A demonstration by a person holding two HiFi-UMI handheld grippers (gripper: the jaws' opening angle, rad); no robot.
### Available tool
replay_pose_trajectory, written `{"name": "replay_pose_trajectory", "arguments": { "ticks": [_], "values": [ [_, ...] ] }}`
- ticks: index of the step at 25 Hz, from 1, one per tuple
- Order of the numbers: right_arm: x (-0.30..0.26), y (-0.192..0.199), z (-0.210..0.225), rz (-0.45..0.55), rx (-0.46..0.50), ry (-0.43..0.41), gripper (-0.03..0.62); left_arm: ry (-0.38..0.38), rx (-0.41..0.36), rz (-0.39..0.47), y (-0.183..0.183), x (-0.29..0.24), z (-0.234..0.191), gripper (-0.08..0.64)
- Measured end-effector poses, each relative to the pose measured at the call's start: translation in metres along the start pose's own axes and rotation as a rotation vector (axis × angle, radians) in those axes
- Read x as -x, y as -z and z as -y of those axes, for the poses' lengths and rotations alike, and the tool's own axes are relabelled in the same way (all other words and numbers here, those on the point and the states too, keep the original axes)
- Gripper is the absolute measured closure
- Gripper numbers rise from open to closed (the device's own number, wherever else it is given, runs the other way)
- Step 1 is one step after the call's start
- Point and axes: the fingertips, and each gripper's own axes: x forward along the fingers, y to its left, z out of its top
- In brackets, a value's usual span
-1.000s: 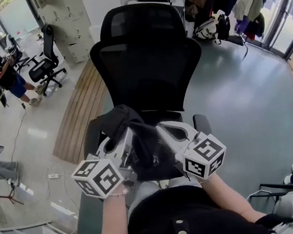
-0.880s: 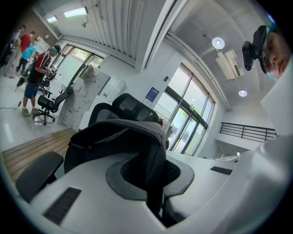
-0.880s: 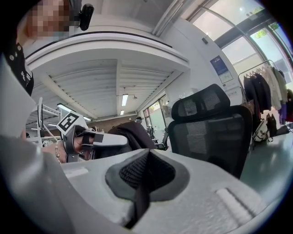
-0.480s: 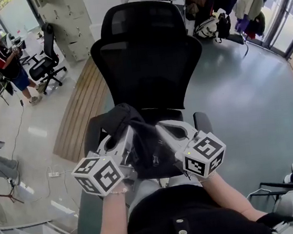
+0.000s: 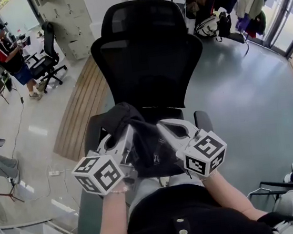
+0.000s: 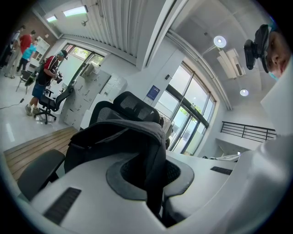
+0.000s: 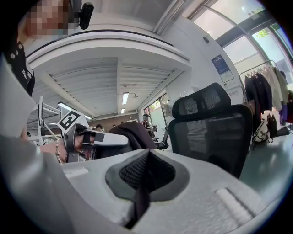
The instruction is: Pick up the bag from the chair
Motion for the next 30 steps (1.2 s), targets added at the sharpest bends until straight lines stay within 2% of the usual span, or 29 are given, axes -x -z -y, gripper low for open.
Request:
{"name": "replay_pose_trajectory", "arguments": {
  "ticks": [30],
  "values": [
    [0.005, 0.018, 0.009, -0.051, -0.005, 0.025, 0.595, -0.001, 0.048, -0.017, 0.01, -0.002, -0.003, 0.515]
  ]
}}
